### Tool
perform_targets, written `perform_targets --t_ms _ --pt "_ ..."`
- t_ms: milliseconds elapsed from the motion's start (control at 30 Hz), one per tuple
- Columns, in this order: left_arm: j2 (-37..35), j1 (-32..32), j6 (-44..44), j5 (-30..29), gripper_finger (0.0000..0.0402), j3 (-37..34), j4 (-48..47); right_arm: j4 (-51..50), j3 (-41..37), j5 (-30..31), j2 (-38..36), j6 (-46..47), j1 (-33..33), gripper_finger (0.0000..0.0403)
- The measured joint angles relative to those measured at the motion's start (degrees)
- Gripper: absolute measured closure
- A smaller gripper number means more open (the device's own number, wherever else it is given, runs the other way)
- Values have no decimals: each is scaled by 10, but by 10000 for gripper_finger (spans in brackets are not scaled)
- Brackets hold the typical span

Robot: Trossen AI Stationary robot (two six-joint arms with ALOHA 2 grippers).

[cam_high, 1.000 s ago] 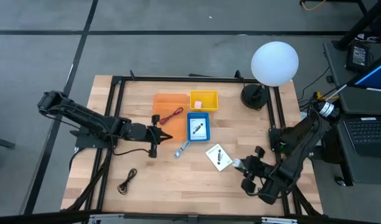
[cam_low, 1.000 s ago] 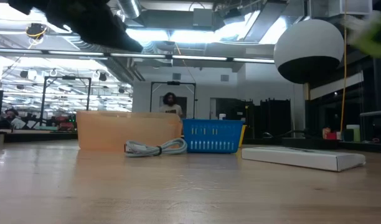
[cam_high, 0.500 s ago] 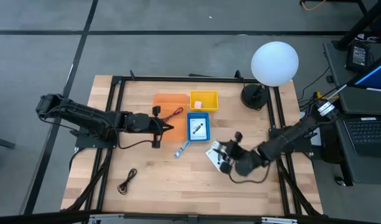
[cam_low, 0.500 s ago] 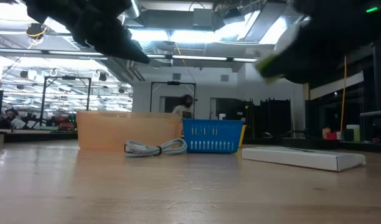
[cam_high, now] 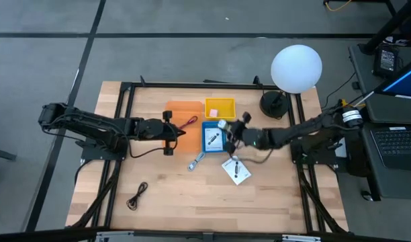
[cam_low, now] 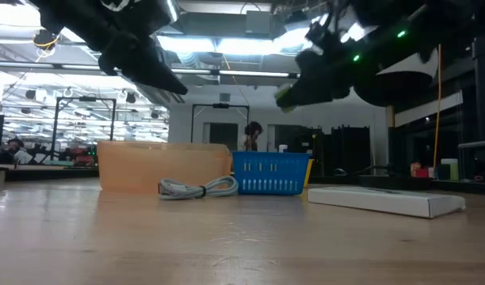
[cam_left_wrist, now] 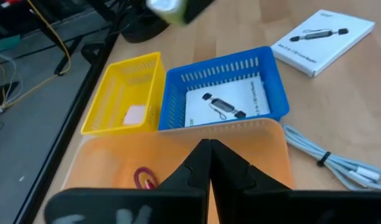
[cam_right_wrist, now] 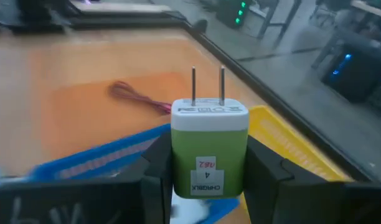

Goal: Pick and place items into bin
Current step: Put the green charger adapter into the yellow bin

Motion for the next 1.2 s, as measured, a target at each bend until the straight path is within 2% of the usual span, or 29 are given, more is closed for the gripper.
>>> perform_targets --t_ms 167,333,433,700,867,1033,1200 --pt "0 0 -20 0 398 0 -10 0 0 -97 0 -3 -88 286" --pt "0 0 -20 -7 398 0 -14 -16 7 -114 0 -2 -141 286" --pt "0 0 -20 -23 398 0 -14 -90 44 -118 0 5 -156 286" --pt "0 0 -25 -35 398 0 -17 -348 187 -187 2 16 -197 286" --pt "0 0 -26 -35 398 0 -17 -433 233 -248 2 29 -232 286" --pt "0 0 -47 -35 398 0 -17 -446 247 -276 2 30 -254 286" --pt "0 0 -56 -35 398 0 -17 -419 235 -279 24 30 -255 286"
